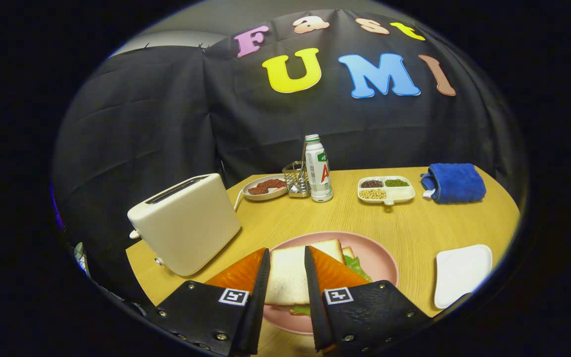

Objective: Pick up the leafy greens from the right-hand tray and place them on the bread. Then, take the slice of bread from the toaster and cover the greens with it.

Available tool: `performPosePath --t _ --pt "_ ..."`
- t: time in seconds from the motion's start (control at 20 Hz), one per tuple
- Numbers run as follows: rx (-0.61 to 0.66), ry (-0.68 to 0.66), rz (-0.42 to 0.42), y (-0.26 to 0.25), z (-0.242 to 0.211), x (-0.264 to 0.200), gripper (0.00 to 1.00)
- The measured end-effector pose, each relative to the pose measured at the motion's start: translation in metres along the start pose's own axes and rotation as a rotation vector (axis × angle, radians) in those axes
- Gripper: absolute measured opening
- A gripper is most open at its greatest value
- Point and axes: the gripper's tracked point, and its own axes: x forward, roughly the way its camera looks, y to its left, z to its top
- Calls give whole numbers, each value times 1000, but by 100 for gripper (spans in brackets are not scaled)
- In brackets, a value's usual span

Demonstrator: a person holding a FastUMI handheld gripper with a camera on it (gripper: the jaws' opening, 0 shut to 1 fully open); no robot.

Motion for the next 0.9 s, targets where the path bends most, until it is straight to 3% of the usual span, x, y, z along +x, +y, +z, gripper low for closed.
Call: performPosePath --t 0.55,0.9 --pt "-141 -147 -41 -45 143 -49 46" --pt "-115 -130 -25 -104 165 -83 47"
